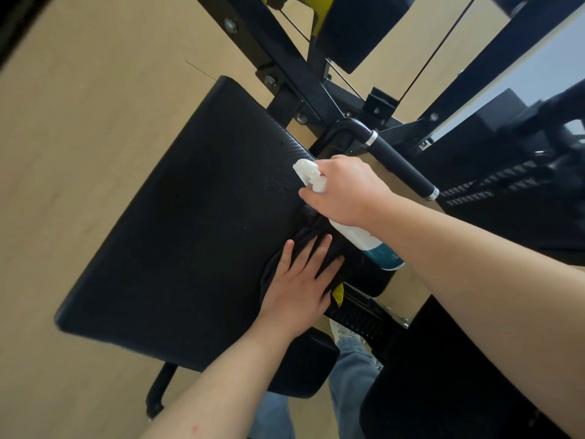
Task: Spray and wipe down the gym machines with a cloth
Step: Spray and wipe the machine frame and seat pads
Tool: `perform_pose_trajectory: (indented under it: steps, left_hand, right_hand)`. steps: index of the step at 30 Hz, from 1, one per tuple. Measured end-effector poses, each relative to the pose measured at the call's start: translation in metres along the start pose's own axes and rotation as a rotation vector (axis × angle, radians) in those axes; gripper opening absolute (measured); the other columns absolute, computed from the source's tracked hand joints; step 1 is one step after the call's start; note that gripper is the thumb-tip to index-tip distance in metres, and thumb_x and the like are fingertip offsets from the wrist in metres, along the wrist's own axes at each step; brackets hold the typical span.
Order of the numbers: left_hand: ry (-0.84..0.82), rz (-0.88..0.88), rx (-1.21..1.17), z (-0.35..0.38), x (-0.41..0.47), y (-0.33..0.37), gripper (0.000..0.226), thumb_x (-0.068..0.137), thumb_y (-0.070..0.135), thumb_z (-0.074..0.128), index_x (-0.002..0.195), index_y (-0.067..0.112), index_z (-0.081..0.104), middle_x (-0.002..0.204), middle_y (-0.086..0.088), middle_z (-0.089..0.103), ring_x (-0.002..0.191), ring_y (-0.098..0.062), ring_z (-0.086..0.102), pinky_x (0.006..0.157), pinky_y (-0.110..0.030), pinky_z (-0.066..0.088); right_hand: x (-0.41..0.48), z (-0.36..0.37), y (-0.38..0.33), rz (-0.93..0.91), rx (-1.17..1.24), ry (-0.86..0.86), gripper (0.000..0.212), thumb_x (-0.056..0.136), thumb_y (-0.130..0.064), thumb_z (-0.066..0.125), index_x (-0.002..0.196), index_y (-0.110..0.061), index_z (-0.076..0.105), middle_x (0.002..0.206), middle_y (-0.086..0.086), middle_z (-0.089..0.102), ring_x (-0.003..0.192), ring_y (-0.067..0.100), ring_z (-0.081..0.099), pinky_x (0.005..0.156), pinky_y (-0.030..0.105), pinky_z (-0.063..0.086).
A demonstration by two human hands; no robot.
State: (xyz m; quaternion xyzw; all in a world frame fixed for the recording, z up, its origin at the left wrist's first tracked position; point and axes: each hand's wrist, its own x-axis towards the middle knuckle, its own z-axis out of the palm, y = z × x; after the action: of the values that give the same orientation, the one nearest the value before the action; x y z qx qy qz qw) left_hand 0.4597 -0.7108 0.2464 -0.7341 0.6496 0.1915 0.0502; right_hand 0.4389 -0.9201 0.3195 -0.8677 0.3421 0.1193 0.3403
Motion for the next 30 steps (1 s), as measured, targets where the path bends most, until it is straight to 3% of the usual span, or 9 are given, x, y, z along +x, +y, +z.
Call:
perform_pose_trajectory:
  steps: [2,6,11,14,18,22,25,30]
  left_hand:
    - [0.003,-0.005,0.008,-0.003,-0.001,0.002,0.064,0.101,0.047,0.045,0.16,0.03,0.026,0.171,-0.009,0.0,0.157,-0.029,-0.004,0.122,-0.057,-0.016]
    - [-0.024,-0.022,0.028,-0.005,-0.012,0.007,0.065,0.104,0.04,0.044,0.162,0.021,0.021,0.171,-0.013,-0.002,0.156,-0.031,-0.011,0.119,-0.056,-0.024]
    - [-0.114,0.002,0.112,0.005,-0.032,0.015,0.076,0.1,0.029,0.053,0.162,0.009,0.012,0.169,-0.022,-0.005,0.154,-0.042,-0.018,0.116,-0.062,-0.026]
    - [-0.123,-0.03,0.11,0.002,-0.034,0.016,0.075,0.102,0.032,0.05,0.162,0.01,0.01,0.168,-0.022,-0.011,0.152,-0.045,-0.02,0.116,-0.061,-0.025]
    - [-0.118,-0.071,0.086,-0.002,-0.033,0.022,0.072,0.104,0.034,0.043,0.163,0.014,0.005,0.168,-0.018,-0.016,0.152,-0.043,-0.022,0.114,-0.06,-0.027]
    - [-0.159,-0.089,0.083,-0.005,-0.033,0.025,0.073,0.105,0.032,0.045,0.163,0.017,0.003,0.167,-0.015,-0.023,0.152,-0.038,-0.027,0.114,-0.06,-0.025]
    - [-0.175,-0.09,0.077,-0.005,-0.035,0.024,0.076,0.104,0.036,0.048,0.163,0.018,0.003,0.167,-0.014,-0.022,0.153,-0.036,-0.026,0.118,-0.06,-0.02]
    - [-0.147,-0.1,0.086,-0.001,-0.043,0.021,0.076,0.103,0.042,0.05,0.163,0.027,0.005,0.168,-0.014,-0.018,0.154,-0.04,-0.021,0.119,-0.062,-0.017]
  right_hand:
    - [0.002,-0.004,-0.007,-0.058,-0.029,-0.032,0.025,0.098,-0.042,0.064,0.116,-0.025,0.066,0.101,-0.001,0.056,0.09,0.022,0.059,0.067,0.03,0.047]
    - [0.005,-0.007,-0.025,-0.129,-0.105,-0.03,0.023,0.101,-0.045,0.061,0.109,-0.024,0.067,0.1,-0.002,0.051,0.087,0.024,0.06,0.07,0.033,0.047]
    - [0.012,-0.011,-0.041,0.028,0.021,0.084,0.028,0.099,-0.053,0.06,0.1,-0.025,0.057,0.097,-0.001,0.05,0.085,0.024,0.057,0.068,0.032,0.042]
    - [0.007,-0.011,-0.043,0.043,0.041,0.042,0.04,0.099,-0.054,0.059,0.077,-0.022,0.05,0.084,-0.002,0.051,0.076,0.02,0.059,0.059,0.031,0.044]
    - [-0.011,-0.004,-0.048,-0.075,0.017,-0.058,0.031,0.096,-0.056,0.061,0.089,-0.026,0.057,0.096,-0.001,0.054,0.083,0.022,0.059,0.069,0.035,0.048]
    - [-0.026,0.006,-0.039,-0.076,-0.107,-0.126,0.039,0.101,-0.052,0.057,0.076,-0.023,0.047,0.086,-0.003,0.048,0.084,0.022,0.055,0.07,0.032,0.039]
    - [-0.037,0.016,-0.025,-0.084,-0.09,-0.16,0.027,0.098,-0.055,0.06,0.097,-0.029,0.057,0.094,-0.005,0.051,0.087,0.021,0.058,0.071,0.032,0.04]
    - [-0.052,0.023,0.001,0.044,-0.135,-0.199,0.039,0.1,-0.061,0.055,0.077,-0.03,0.048,0.089,-0.007,0.049,0.076,0.011,0.052,0.064,0.03,0.039]
